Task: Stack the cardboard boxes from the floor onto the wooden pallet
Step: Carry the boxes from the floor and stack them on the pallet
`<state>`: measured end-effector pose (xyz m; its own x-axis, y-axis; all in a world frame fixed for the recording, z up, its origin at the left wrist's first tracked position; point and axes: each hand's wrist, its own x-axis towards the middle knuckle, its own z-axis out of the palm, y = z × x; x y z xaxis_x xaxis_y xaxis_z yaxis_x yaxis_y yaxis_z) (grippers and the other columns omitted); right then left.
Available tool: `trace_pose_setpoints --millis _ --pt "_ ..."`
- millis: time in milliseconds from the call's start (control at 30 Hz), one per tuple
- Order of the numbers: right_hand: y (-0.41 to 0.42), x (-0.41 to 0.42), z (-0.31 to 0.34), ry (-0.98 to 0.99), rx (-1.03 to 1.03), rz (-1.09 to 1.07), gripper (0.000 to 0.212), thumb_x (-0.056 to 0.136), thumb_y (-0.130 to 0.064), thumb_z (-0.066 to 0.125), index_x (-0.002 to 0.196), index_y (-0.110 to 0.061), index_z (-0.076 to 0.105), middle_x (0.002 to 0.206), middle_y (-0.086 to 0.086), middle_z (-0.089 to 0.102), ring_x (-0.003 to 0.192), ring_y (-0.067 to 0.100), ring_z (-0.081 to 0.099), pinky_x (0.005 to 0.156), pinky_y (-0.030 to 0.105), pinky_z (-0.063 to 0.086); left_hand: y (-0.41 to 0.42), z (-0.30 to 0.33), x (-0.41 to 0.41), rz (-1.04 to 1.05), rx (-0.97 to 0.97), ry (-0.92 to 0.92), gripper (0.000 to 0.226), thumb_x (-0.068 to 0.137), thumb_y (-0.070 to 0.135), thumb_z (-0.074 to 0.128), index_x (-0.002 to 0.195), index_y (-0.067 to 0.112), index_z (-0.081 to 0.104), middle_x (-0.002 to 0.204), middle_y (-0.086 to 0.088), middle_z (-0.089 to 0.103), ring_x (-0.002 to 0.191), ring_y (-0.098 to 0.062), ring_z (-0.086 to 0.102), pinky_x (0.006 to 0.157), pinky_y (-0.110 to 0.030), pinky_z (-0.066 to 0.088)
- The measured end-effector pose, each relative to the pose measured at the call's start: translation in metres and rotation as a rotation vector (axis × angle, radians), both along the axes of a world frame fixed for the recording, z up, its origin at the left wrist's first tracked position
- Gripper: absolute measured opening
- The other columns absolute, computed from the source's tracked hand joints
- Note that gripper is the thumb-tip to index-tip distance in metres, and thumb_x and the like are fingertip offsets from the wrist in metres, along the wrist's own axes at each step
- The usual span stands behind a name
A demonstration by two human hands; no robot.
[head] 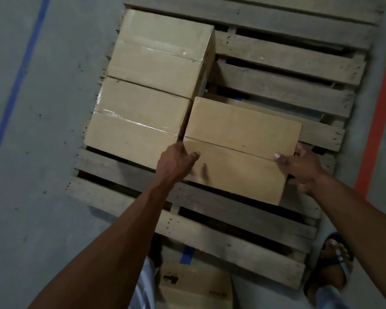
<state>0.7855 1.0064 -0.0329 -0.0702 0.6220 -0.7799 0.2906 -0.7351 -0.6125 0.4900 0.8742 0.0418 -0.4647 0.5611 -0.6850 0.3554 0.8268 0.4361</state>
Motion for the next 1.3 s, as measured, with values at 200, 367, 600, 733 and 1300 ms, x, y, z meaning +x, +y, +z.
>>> trace_pose_setpoints --millis 200,367,600,733,1300 --pt "0.0 -0.01 -0.005 -0.052 -0.014 0.007 0.046 0.091 -0.015 0.079 0.13 -0.032 0.061 0.125 0.0 0.069 0.111 0.028 0.068 0.091 0.056 0.056 -0.006 -0.023 -0.011 -0.005 0.005 -0.011 0.081 0.062 0.082 0.052 0.113 0.021 0.068 0.106 -0.003 0.074 0.098 -0.03 0.073 0.091 -0.053 0.061" --pt "0.001 -0.018 0.002 -0.043 -0.013 0.001 0.049 0.094 -0.012 0.075 0.135 -0.032 0.058 0.107 -0.013 0.067 0.109 0.026 0.066 0.084 0.043 0.055 -0.006 -0.001 -0.001 -0.051 0.084 0.039 0.057 0.095 0.051 0.066 0.137 0.013 0.064 0.131 -0.013 0.071 0.114 -0.028 0.069 0.1 -0.048 0.058" --pt "0.0 -0.023 0.006 -0.074 0.005 0.015 0.056 0.095 -0.011 0.073 0.145 -0.026 0.053 0.125 -0.002 0.064 0.118 0.028 0.064 0.097 0.054 0.052 -0.013 -0.005 -0.026 -0.224 0.167 0.284 0.078 0.097 0.04 0.071 0.16 0.007 0.04 0.167 -0.014 0.038 0.152 -0.032 0.039 0.122 -0.047 0.038" --pt "0.0 -0.022 0.006 -0.089 -0.011 0.056 0.057 0.095 -0.013 0.074 0.145 -0.026 0.05 0.133 0.001 0.061 0.122 0.033 0.063 0.097 0.063 0.052 -0.04 -0.022 -0.06 -0.491 0.002 0.27 0.119 0.081 0.043 0.088 0.169 0.014 0.013 0.177 -0.013 0.004 0.163 -0.035 0.006 0.127 -0.064 0.02" --pt "-0.021 -0.023 0.004 -0.181 -0.145 0.139 0.072 0.086 -0.014 0.084 0.14 -0.031 0.038 0.138 0.001 0.059 0.114 0.033 0.064 0.061 0.063 0.058 -0.083 -0.048 -0.084 -0.595 0.153 0.361 0.088 0.096 0.026 0.075 0.167 0.019 0.025 0.176 -0.007 0.01 0.163 -0.03 0.01 0.124 -0.06 0.024"
